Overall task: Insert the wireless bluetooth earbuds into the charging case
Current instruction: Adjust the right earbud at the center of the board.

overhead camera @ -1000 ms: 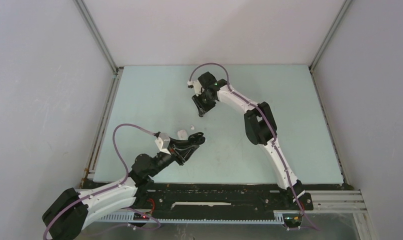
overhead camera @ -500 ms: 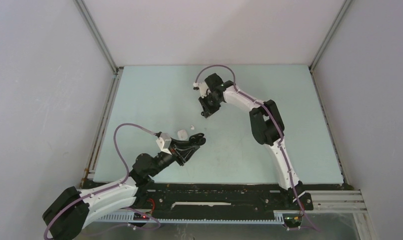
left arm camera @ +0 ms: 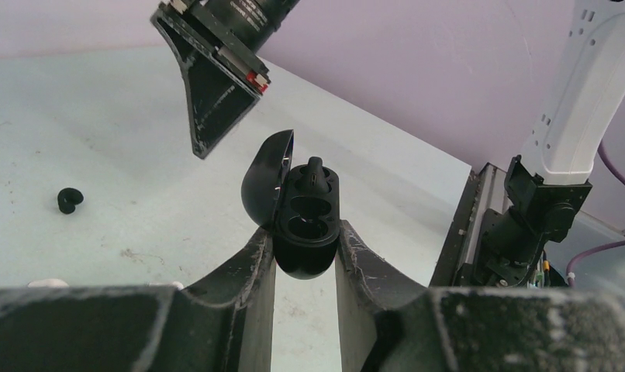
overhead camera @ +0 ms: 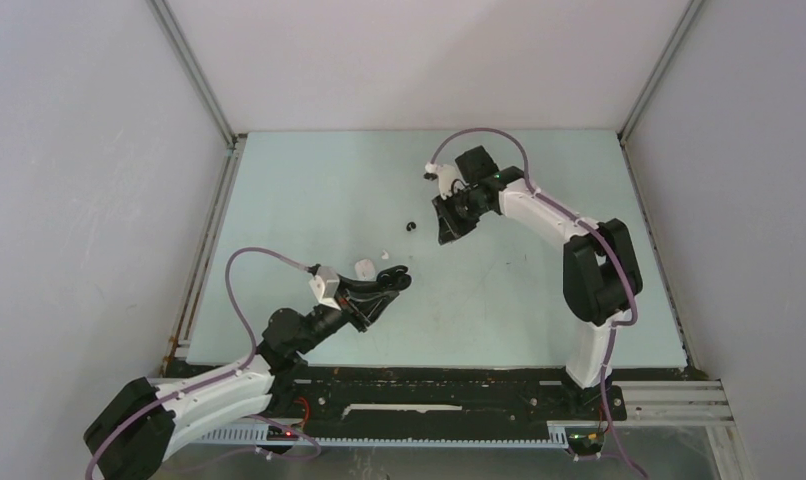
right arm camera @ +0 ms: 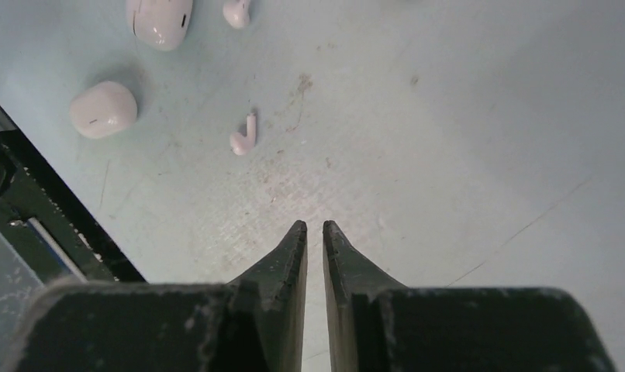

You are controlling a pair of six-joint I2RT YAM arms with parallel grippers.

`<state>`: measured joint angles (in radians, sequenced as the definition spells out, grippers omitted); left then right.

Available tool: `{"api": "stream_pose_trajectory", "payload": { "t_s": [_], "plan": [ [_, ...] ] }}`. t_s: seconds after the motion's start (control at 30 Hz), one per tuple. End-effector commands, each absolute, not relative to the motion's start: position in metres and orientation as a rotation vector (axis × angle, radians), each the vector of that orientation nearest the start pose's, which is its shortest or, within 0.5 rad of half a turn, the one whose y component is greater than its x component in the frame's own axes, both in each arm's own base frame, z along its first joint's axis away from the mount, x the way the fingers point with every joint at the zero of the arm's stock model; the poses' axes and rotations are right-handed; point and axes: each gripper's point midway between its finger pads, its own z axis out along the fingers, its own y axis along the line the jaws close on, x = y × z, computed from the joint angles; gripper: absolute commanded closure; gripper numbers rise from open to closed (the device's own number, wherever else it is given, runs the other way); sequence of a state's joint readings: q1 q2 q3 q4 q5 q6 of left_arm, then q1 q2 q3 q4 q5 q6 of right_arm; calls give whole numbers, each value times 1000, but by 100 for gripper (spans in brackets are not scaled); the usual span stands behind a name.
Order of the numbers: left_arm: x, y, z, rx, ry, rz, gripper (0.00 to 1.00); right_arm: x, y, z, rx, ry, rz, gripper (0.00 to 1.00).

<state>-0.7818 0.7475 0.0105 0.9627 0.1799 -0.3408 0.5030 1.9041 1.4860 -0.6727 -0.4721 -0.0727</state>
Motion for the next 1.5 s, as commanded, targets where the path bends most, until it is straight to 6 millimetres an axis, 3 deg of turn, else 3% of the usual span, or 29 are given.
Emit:
{"api": "stream_pose_trajectory", "payload": {
  "t_s": [0.0,0.2,0.43,0.5,0.8,1.0,1.27,1.47],
  "plan": [
    [169,-229,158,461,1396,-1056,100,355,279,116,-1193,2306,712,82],
    [168,-227,159,453,1386,-1054,100,383,290,97,-1718,1971,497,80],
    [168,-223,161,439,1369,-1045,100,410,323,78,-1996,1708,377,81],
    [169,-221,161,433,1367,-1036,100,420,330,67,-2025,1693,361,82],
    [172,-220,162,425,1372,-1020,100,453,344,58,-2023,1620,299,84],
    [171,-222,162,435,1374,-1030,100,462,347,48,-2017,1608,277,84],
    [170,-224,161,448,1376,-1036,100,475,363,57,-1901,1596,312,85],
    [168,-225,160,460,1378,-1040,100,475,371,51,-1914,1571,305,85]
  ]
}}
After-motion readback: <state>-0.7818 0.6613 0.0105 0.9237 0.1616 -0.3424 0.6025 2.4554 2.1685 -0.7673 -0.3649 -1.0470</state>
